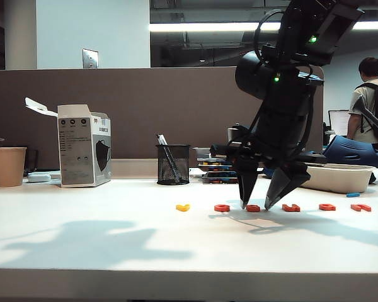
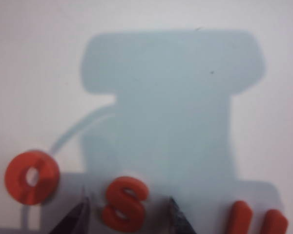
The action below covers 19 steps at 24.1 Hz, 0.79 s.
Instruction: Select the appropriate letters from the row of letter magnets placed on the table to arrange into the word "sun".
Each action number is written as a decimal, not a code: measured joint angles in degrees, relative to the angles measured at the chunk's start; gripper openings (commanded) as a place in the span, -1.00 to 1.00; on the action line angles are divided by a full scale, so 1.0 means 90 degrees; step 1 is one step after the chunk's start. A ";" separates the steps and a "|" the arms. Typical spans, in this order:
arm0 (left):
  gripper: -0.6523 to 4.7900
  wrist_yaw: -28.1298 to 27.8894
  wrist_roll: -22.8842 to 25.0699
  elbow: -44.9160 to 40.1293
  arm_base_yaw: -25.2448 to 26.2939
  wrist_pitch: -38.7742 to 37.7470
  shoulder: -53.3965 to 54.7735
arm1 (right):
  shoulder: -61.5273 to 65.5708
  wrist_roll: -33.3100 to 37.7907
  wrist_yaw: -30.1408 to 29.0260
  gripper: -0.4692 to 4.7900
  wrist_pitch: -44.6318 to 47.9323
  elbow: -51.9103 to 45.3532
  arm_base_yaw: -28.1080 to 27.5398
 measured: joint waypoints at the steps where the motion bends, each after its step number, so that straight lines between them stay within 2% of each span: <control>1: -0.77 0.0000 0.0002 0.0000 0.0000 -0.0002 0.0000 | 0.0005 0.0000 0.0036 -0.05 0.0005 0.0000 -0.0002; 19: -0.77 0.0000 0.0005 0.0000 0.0000 -0.0027 0.0002 | 0.0090 -0.0005 0.0187 -0.05 -0.0058 0.0053 0.0114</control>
